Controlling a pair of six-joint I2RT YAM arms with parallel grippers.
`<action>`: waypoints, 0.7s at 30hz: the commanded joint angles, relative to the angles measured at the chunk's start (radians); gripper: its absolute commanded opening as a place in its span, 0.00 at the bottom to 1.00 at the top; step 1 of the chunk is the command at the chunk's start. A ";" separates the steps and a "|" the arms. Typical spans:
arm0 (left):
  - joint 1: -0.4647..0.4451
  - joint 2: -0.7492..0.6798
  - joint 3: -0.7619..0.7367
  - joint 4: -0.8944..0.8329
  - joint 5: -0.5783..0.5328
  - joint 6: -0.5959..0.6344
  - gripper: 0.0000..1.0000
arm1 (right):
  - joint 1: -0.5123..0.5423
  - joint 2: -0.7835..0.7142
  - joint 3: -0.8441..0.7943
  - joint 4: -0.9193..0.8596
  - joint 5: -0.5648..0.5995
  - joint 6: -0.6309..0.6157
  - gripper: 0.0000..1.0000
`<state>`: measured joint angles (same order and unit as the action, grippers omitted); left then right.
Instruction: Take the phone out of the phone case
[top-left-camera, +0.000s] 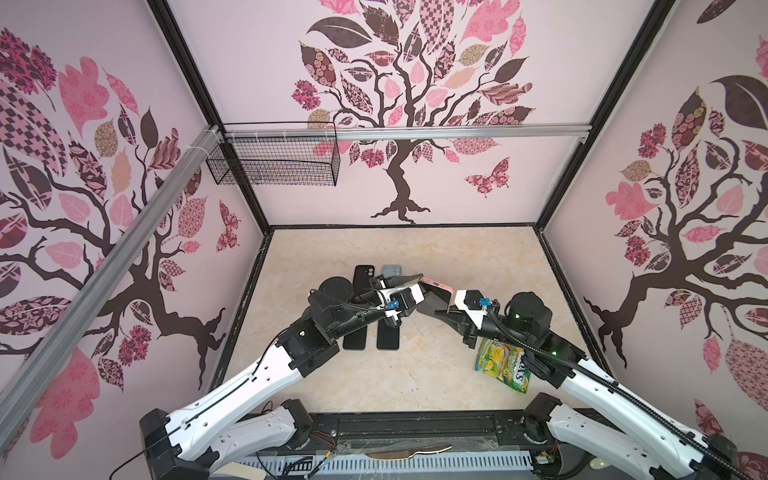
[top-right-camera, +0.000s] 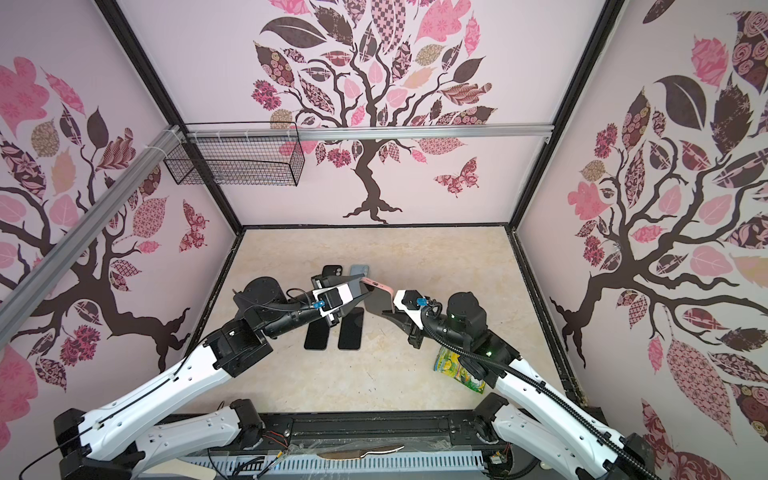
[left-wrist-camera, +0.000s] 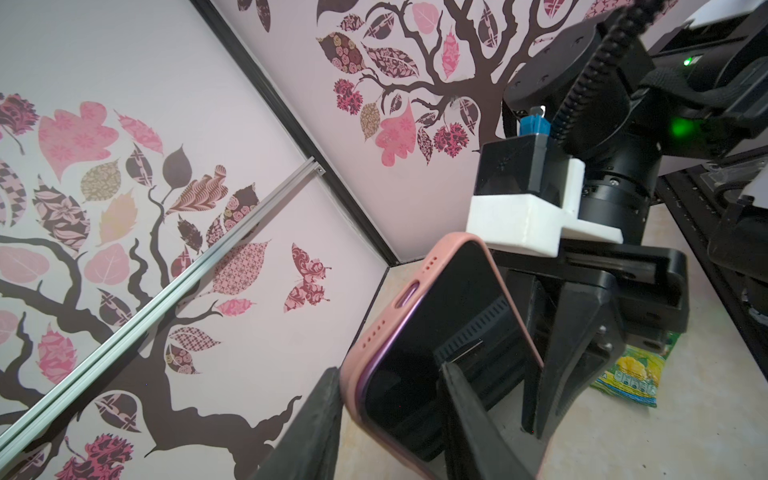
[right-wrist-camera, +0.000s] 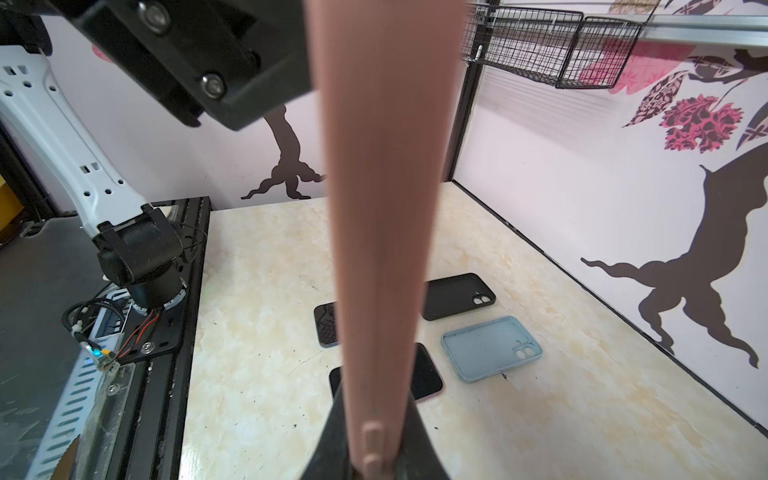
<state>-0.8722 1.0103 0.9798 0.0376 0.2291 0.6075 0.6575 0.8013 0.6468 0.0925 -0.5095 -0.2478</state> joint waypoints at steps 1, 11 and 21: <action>-0.002 0.014 0.011 -0.018 -0.002 0.013 0.41 | 0.006 -0.028 0.047 0.070 -0.058 -0.021 0.00; -0.002 -0.023 -0.012 0.032 -0.071 0.007 0.42 | 0.007 -0.036 0.043 0.060 0.057 -0.002 0.00; -0.003 -0.043 -0.011 0.030 -0.041 0.001 0.41 | 0.007 -0.031 0.050 0.053 0.104 0.019 0.00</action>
<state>-0.8734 0.9775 0.9798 0.0578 0.1741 0.6094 0.6590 0.7918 0.6468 0.0864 -0.4179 -0.2424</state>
